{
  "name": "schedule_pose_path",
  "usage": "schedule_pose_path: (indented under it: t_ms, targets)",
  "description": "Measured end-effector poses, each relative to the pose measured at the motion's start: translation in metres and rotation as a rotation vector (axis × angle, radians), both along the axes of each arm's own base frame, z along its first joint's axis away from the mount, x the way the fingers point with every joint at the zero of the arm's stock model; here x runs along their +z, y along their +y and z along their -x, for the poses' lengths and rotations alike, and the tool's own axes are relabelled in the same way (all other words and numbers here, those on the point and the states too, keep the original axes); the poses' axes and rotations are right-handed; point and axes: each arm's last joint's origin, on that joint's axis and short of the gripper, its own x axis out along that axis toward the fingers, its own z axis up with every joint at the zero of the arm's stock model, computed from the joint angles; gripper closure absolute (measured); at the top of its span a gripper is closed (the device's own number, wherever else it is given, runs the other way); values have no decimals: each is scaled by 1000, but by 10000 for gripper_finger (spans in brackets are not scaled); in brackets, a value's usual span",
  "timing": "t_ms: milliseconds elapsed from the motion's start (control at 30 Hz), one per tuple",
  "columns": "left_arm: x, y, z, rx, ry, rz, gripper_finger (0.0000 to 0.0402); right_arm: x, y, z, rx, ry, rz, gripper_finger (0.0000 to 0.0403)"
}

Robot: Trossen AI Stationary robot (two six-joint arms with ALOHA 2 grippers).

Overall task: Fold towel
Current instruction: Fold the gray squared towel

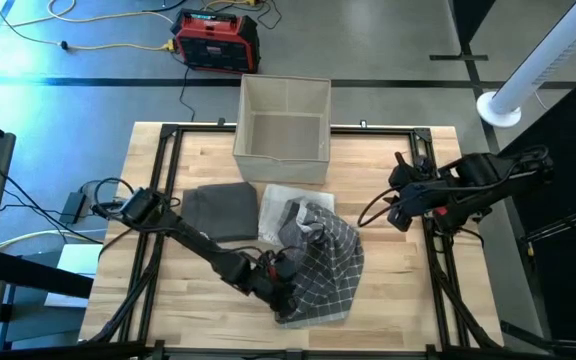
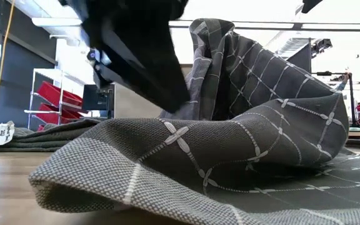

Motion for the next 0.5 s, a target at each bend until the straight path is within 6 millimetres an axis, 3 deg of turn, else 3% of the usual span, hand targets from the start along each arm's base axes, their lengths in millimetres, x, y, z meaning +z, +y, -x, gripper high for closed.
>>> schedule_pose_path:
  t_ms: [133,300,500]
  targets:
    - [0,6,-9,58,-15,24,269,1,1,0,-15,-22,48,231]
    - [1,17,-14,252,-56,91,249,1,1,1,-33,-36,69,231]
    - [0,22,-10,292,-81,-93,247,1,1,0,-37,-40,80,231]
